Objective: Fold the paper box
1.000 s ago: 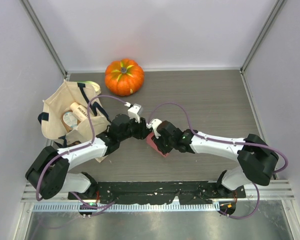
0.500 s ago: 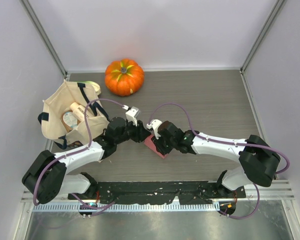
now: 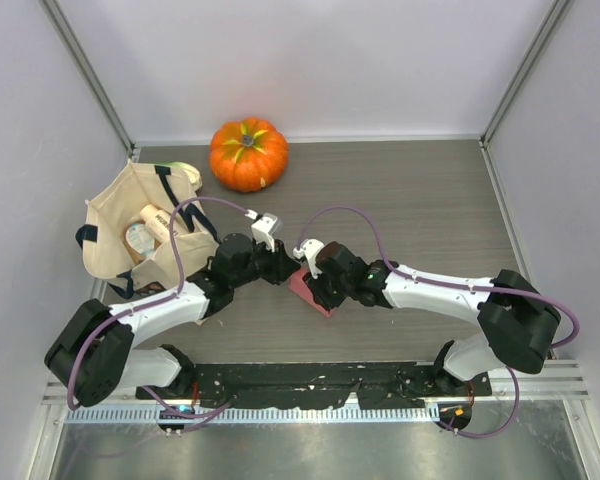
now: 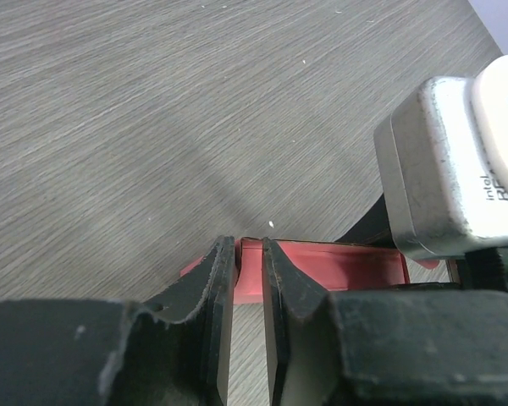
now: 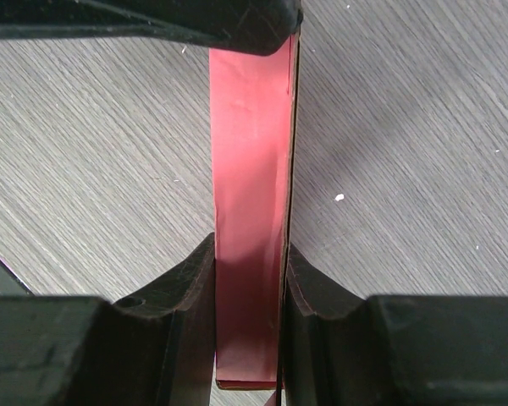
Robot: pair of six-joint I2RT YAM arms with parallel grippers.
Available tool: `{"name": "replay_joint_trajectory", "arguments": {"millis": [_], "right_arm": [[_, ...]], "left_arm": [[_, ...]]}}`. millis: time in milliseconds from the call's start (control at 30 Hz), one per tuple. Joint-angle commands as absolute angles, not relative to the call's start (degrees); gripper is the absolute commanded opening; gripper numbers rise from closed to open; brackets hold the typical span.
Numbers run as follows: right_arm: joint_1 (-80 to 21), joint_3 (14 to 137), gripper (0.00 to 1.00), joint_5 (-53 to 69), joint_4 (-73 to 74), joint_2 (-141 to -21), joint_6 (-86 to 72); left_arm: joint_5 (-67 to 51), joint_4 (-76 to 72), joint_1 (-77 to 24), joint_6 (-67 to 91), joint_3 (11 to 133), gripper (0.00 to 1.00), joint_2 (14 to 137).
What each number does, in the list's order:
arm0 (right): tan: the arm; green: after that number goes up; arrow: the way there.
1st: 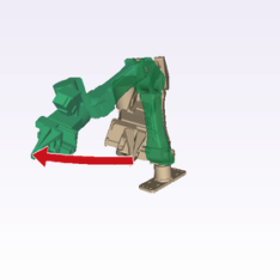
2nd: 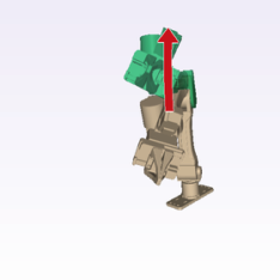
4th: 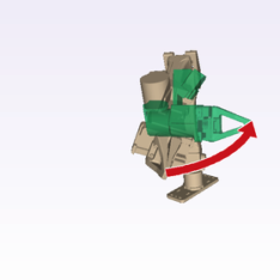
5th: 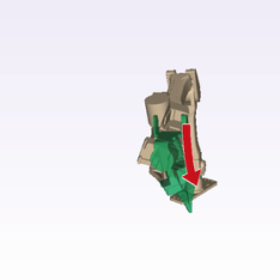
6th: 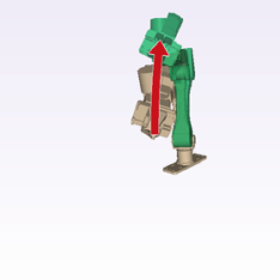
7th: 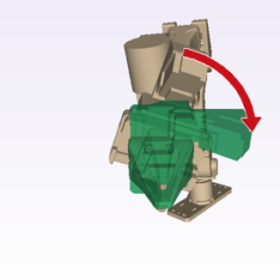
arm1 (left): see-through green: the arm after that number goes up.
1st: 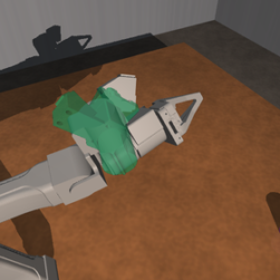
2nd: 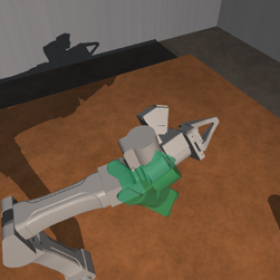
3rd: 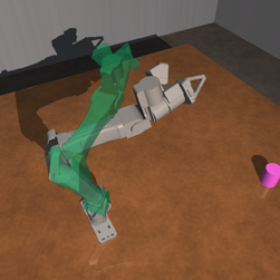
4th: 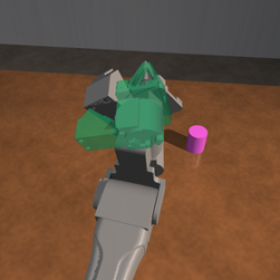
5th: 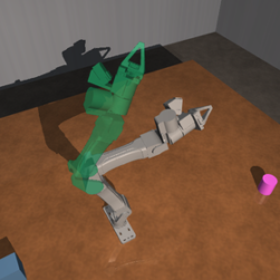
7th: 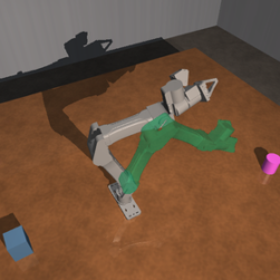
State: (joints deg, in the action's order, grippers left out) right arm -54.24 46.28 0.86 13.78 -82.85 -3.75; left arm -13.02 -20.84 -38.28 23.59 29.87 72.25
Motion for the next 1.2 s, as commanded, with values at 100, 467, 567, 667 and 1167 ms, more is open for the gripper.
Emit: {"name": "replay_joint_trajectory", "arguments": {"millis": [100, 467, 567, 667, 1167], "right_arm": [[-54.1, 47.7, 0.3, 1.3, 11.8, -80.8, -2.9], [-54.1, 47.9, 0.3, 1.4, 11.2, -81.8, -2.5], [-54.1, 48.3, 0.3, 1.4, 11.1, -82.2, -2.3], [-54.1, 48.8, 0.3, 1.3, 11.1, -82.6, -2.3], [-54.1, 49.1, 0.35, -4.8, 10.3, -83.9, -0.4]], "left_arm": [[-8.9, -20.3, -39.1, 22.5, 31.6, 0.17, 73.3], [-2.4, -22.1, -41.7, 20.0, 28.0, 0.11, 71.4], [-1.8, -22.9, -42.2, 19.1, 27.4, 0.09, 71.2], [-1.0, -23.6, -43.0, 18.5, 27.2, 0.08, 71.5], [5.3, -27.2, -44.7, 16.5, 21.9, 0.0, 70.3]]}}
